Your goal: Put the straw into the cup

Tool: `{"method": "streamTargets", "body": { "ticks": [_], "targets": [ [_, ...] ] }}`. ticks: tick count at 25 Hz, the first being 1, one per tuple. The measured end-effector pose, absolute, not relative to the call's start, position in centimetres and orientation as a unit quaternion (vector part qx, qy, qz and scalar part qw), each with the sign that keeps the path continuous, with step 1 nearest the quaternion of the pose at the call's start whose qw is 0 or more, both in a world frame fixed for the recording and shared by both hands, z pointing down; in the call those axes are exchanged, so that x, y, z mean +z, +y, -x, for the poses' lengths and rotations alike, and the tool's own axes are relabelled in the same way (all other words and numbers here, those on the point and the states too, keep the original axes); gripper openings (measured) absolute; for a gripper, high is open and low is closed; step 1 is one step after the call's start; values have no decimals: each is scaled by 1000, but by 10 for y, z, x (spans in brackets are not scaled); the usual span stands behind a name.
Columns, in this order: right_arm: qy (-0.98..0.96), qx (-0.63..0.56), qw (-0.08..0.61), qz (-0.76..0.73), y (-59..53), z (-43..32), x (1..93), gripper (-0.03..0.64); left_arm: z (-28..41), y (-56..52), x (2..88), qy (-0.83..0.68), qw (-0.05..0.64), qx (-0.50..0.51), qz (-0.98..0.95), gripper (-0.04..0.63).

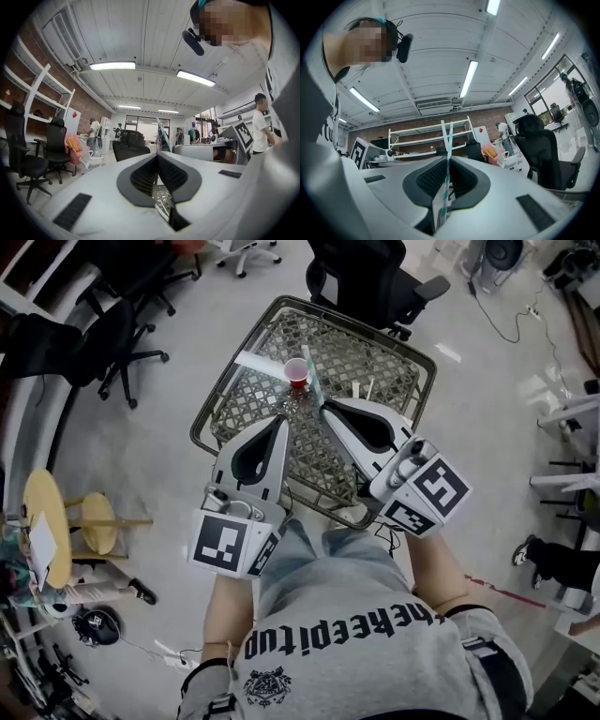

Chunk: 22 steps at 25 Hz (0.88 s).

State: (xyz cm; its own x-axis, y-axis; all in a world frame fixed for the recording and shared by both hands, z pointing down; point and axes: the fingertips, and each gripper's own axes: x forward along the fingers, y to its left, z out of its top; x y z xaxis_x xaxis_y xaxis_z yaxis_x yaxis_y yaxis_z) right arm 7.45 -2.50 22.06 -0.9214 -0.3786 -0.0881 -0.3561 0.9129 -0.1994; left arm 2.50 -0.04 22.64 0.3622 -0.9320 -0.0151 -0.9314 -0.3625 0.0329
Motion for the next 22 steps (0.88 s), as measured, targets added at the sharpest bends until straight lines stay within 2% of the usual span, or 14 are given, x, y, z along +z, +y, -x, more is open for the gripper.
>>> {"method": "streamTargets", "body": {
  "ticks": [22],
  "targets": [
    [941, -99, 61, 319, -47, 14, 218, 35, 70, -39, 222, -451, 33, -13, -892, 25]
  ]
}}
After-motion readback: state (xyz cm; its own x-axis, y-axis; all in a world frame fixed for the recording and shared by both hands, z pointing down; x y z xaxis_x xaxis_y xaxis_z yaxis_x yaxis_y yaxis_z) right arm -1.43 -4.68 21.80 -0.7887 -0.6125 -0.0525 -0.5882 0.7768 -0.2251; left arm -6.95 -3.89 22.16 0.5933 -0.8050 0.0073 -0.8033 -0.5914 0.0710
